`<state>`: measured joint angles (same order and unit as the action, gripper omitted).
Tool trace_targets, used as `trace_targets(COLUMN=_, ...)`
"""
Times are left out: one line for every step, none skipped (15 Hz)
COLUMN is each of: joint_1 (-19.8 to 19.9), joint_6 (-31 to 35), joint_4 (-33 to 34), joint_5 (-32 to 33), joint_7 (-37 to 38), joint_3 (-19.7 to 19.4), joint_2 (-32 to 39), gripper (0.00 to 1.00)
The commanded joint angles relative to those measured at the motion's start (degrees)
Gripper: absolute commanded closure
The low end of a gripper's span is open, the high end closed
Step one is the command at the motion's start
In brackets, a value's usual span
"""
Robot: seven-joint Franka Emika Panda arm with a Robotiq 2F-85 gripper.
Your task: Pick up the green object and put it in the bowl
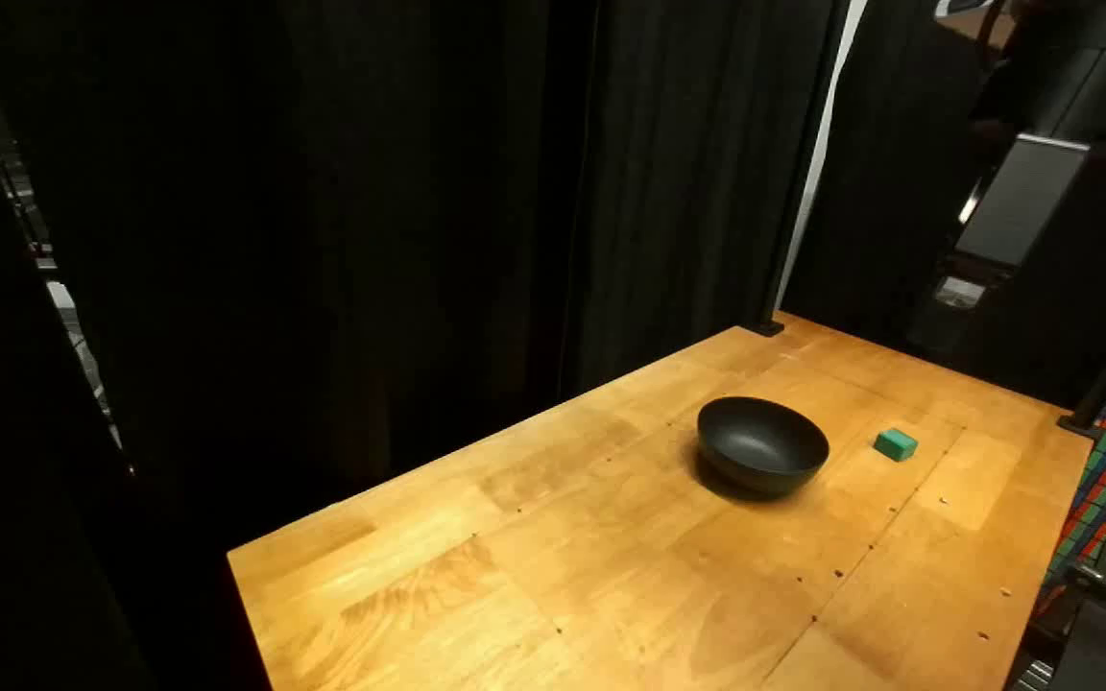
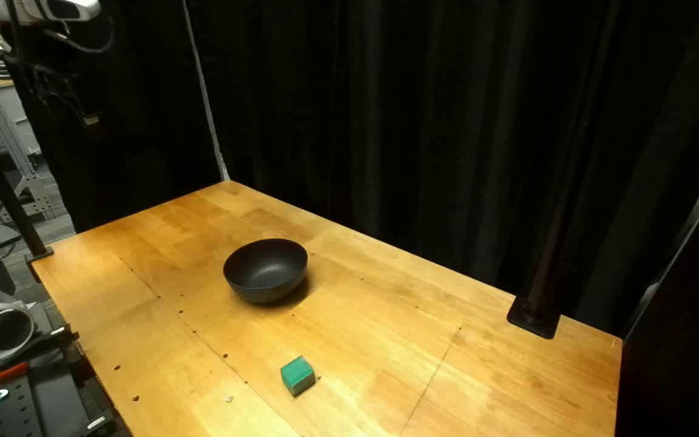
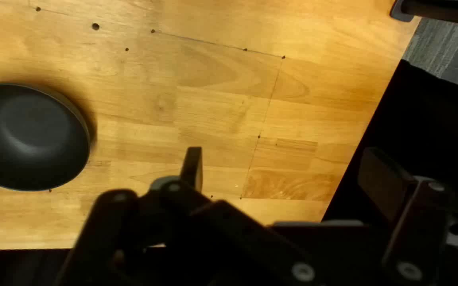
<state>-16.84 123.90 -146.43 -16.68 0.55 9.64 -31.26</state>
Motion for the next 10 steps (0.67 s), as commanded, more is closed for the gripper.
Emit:
trace_targets(joint_1=0.25, joint_6=-0.18, joint_4=0.35, joint_5=-0.11, joint_7=-0.08, joint_3=0.22, joint_2=-0.02, gripper=0.00)
trace_targets(joint_1=0.25, joint_6=-0.18, joint_4=0.55, joint_5=-0.11, joint_7=-0.08, joint_3=0.22, joint_2=-0.09, gripper=0.00)
trace_targets(joint_1=0.25, joint_6=-0.18, joint_4=0.62, joint_5=-0.11, joint_7=-0.08, joint_3=0.22, joint_2=-0.17, gripper=0.00)
trace_targets(joint_1=0.25, joint_6=-0.18, joint_4=0.63, joint_5=-0.11, joint_7=-0.08, joint_3=0.22, joint_2=-0.18, gripper=0.00)
trace_targets(joint_1=0.25, joint_6=-0.18, joint_4=0.63, joint_5=-0.11, joint_7=-0.08, joint_3=0.22, joint_2=-0.18, gripper=0.00)
trace_targets(joint_1=0.25, joint_6=-0.18, joint_4=0.63, joint_5=-0.11, joint_7=-0.08, joint_3=0.22, joint_2=-0.17, gripper=0.00)
trace_targets(joint_1=0.31, joint_6=0.43, joint_4=0.61, joint_5=0.69, joint_7=-0.61, joint_3=0.59, joint_2=0.69, gripper=0.00)
trace_targets(joint_1=1.13, joint_6=2.09, joint_4=0.12, joint_5=1.86, joint_7=-0.78, joint_3=0.69, joint_2=2.14, gripper=0.00)
trace_targets(joint_1=2.03, joint_6=3.87, joint_4=-0.20, joint_5=2.86, joint_7=-0.53, joint_3=0.58, joint_2=3.63, gripper=0.00)
trace_targets(joint_1=3.90, joint_6=6.09, joint_4=-0.26, joint_5=4.67, joint_7=-0.07, joint_3=0.13, joint_2=6.30, gripper=0.00)
